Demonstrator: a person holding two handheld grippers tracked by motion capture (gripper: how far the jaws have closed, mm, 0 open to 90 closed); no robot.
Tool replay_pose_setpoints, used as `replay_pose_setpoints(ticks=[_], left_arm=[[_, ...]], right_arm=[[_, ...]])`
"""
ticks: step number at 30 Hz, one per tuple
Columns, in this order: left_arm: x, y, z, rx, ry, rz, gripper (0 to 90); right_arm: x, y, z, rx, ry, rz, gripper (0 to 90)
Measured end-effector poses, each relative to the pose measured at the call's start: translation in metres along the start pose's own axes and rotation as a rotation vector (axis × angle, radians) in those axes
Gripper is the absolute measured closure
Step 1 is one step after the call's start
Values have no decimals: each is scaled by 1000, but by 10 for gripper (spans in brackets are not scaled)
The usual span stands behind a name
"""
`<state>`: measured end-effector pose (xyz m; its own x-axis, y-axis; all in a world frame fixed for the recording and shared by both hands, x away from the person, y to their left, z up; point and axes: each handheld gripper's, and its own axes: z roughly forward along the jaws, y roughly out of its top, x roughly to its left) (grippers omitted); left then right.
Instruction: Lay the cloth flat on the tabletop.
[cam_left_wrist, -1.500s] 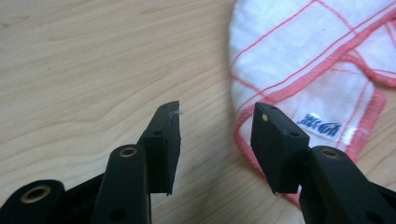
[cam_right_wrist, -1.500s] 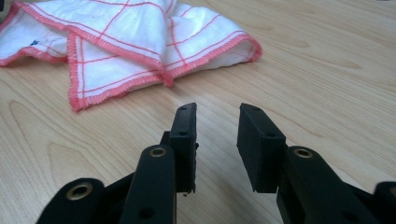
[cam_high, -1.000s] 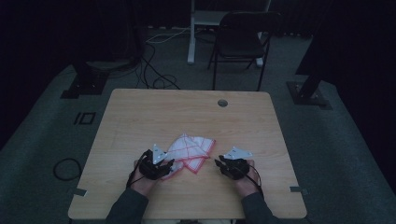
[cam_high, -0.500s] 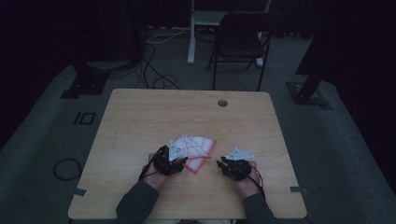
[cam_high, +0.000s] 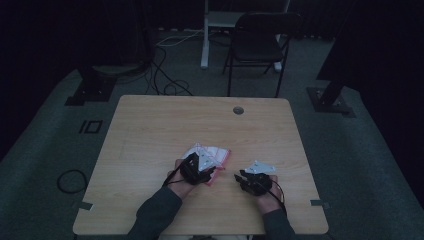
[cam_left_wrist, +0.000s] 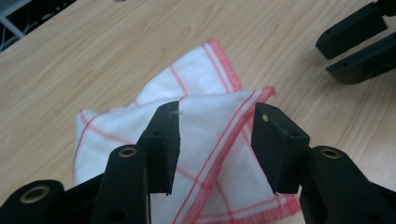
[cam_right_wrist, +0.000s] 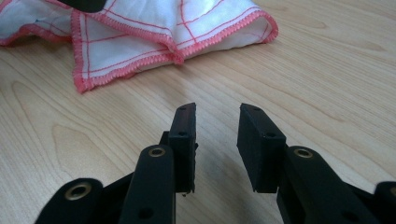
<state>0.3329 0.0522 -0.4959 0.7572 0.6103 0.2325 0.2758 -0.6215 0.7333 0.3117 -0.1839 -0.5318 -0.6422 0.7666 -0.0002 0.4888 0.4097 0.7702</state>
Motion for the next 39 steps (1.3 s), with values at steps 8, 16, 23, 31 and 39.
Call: replay_pose_setpoints(ticks=[8, 16, 23, 31, 39], left_arm=[[-6, 11, 11, -7, -35, 35, 527], [-13, 17, 21, 4, -60, 60, 526], [-22, 22, 31, -1, -88, 71, 519], [-19, 22, 41, 70, -55, 76, 760], [7, 25, 28, 29, -27, -16, 892]], right_arm=[[0, -1, 0, 4, 3, 6, 674], [-2, -3, -1, 5, 0, 16, 670], [-3, -3, -3, -3, -2, 22, 670], [-3, -3, -2, -1, 3, 20, 669], [-2, -3, -1, -3, 5, 17, 671]])
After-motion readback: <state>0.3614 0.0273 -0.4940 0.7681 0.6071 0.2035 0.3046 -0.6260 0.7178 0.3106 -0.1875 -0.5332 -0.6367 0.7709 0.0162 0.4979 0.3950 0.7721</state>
